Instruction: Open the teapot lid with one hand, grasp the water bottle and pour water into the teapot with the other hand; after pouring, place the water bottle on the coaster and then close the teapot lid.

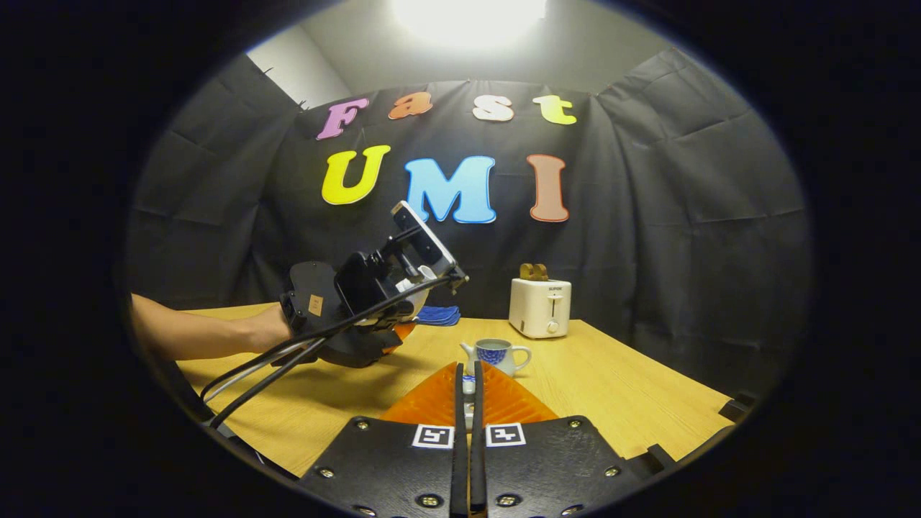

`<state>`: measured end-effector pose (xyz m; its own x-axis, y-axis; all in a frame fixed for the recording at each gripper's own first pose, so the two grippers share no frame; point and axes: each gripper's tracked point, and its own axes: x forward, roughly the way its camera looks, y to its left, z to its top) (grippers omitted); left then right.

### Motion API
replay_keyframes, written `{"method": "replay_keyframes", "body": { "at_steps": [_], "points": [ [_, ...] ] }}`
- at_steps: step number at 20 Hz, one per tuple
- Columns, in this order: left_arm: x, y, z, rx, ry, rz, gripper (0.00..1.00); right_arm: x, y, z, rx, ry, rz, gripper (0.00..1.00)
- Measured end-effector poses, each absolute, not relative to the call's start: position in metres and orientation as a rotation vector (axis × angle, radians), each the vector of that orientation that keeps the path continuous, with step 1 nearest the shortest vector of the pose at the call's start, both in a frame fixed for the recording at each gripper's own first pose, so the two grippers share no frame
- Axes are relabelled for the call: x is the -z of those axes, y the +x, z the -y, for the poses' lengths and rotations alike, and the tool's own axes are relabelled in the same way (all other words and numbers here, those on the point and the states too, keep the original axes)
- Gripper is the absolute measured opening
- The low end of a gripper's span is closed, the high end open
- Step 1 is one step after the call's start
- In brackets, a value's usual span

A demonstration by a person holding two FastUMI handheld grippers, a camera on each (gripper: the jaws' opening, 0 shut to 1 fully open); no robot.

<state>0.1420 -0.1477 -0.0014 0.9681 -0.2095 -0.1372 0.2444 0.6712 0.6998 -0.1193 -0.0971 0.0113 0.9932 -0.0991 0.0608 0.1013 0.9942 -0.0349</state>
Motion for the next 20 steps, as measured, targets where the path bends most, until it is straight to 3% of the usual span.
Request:
{"method": "replay_keyframes", "body": {
  "at_steps": [14,17,18,20],
  "points": [
    [0.015,0.159,0.193,0.269,1.293,-0.007,0.80,-0.011,-0.132,0.128,0.155,0.030,0.080,0.02],
    [0.017,0.158,0.197,0.274,1.373,-0.010,0.70,-0.010,-0.133,0.131,0.157,0.040,0.080,0.02],
    [0.017,0.158,0.198,0.278,1.392,-0.012,0.80,-0.011,-0.134,0.132,0.157,0.044,0.082,0.02],
    [0.018,0.159,0.198,0.282,1.432,-0.019,0.80,-0.013,-0.135,0.134,0.158,0.045,0.085,0.02]
  ]
}}
